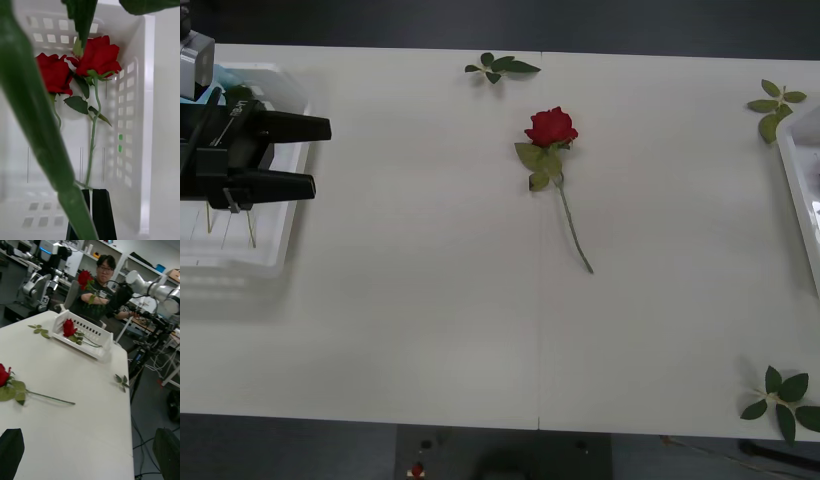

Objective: Put the red flowers into the right box and the blue flowers into the left box

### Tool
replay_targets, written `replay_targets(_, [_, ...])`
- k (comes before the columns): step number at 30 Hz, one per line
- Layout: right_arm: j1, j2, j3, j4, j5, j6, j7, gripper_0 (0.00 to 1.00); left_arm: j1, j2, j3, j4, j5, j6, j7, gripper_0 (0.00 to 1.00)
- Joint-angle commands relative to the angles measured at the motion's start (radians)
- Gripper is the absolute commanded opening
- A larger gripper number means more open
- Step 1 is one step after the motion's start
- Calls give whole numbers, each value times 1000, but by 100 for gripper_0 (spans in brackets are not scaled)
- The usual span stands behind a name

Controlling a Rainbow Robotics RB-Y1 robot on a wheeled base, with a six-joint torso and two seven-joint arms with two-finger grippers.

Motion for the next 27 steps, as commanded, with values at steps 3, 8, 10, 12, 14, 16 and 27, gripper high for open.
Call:
replay_targets(3, [21,72,-5,-15,90,-110,-37,0,-24,-6,-58,-17,69,100,-17,100])
replay_targets(8, [60,147,-5,-13,170,-245,-61,0,-33,-27,-125,-40,146,157,-17,100])
replay_targets(10, [78,167,-5,-13,181,-288,-72,0,-42,-36,-142,-40,163,177,-17,100])
replay_targets(12, [95,187,-5,-15,189,-327,-110,0,-45,-46,-150,-46,166,180,-17,100])
replay_targets(14, [104,198,-5,-13,195,-356,-126,0,-48,-56,-150,-48,163,180,-17,100])
replay_targets(16, [110,202,-5,-13,202,-371,-126,0,-54,-64,-156,-50,160,180,-17,100])
replay_targets(27, [110,202,-5,-13,205,-380,-126,69,-58,-64,-191,-66,161,202,-17,100])
